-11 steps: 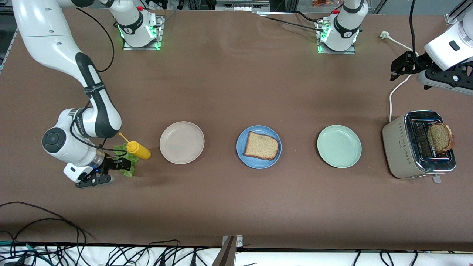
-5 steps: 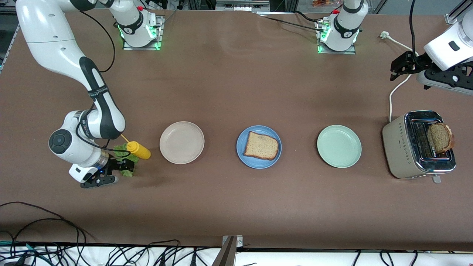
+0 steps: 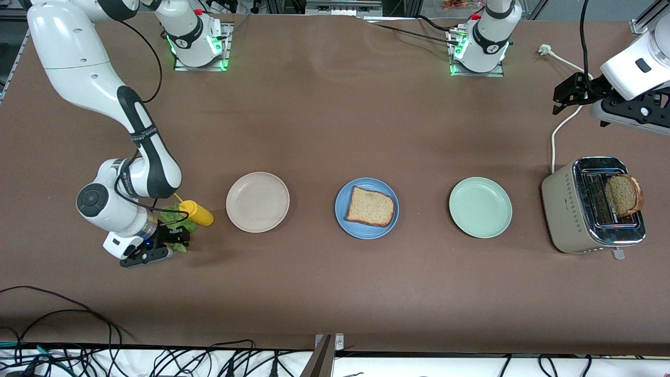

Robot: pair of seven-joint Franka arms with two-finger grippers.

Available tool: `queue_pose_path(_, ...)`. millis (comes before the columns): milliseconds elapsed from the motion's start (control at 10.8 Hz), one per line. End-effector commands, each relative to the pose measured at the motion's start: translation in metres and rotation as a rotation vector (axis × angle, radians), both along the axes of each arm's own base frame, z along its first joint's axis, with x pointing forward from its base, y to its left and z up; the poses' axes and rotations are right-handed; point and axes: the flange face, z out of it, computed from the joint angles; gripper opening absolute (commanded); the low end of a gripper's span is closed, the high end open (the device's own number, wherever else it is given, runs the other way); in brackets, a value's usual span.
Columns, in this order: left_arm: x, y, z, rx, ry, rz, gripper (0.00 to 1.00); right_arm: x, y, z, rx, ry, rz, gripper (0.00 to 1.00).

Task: Make sandwich in blue plate with both arms
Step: 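Grasp the green lettuce leaf with the right gripper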

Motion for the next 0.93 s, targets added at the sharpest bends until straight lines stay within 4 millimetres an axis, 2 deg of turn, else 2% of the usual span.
queue_pose_path(0, -0.003, 0.0, 0.002, -0.022, 0.007, -0.009, 1.0, 0.0, -0.004, 0.009, 0.002, 0.001, 0.02, 0.0)
queue_pose_path(185, -0.003, 0.0, 0.001, -0.022, 0.01, -0.009, 1.0, 0.009, -0.002, 0.031, 0.016, 0.059, 0.016, 0.0)
queue_pose_path(556, -0.003, 0.0, 0.001, -0.022, 0.01, -0.009, 1.0, 0.022, -0.004, 0.108, 0.03, 0.075, 0.033, 0.0)
queue_pose_path(835, -0.003, 0.0, 0.001, -0.022, 0.012, -0.009, 1.0, 0.023, -0.005, 0.143, 0.027, 0.082, 0.065, 0.0)
